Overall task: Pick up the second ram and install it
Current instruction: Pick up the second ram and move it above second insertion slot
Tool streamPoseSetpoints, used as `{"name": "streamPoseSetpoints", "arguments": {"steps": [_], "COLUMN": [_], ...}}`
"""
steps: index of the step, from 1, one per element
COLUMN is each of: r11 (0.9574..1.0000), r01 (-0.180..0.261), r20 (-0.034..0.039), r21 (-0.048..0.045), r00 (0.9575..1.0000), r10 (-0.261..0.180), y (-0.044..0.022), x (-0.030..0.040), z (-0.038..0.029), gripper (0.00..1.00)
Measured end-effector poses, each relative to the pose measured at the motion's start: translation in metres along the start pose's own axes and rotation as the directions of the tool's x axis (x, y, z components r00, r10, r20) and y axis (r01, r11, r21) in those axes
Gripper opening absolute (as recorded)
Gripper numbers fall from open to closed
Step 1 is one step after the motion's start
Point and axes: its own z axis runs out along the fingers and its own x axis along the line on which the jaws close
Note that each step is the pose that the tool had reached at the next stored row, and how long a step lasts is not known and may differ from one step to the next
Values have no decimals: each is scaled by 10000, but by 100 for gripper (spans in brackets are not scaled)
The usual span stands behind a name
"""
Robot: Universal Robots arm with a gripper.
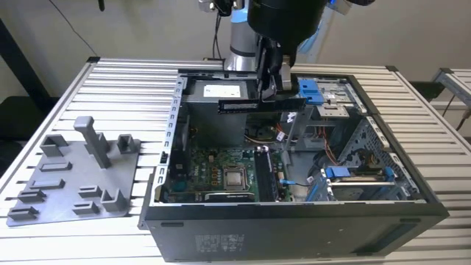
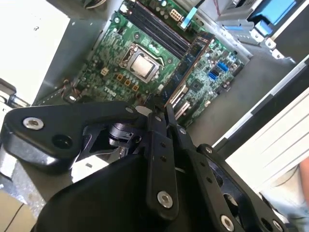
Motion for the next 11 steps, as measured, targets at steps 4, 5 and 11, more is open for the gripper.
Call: {"name": "streamPoseSetpoints", "arguments": {"steps": [4, 5, 11], "r11": [10000, 10000, 9997], "r01": [-29, -37, -229], "r20": [14, 19, 63], "r21": [4, 5, 26], "r00": [10000, 10000, 9997], "r10": [29, 37, 228], "y": [-129, -158, -273], "x": [9, 11, 21], "z": [21, 27, 69], "gripper": [14, 14, 14]}}
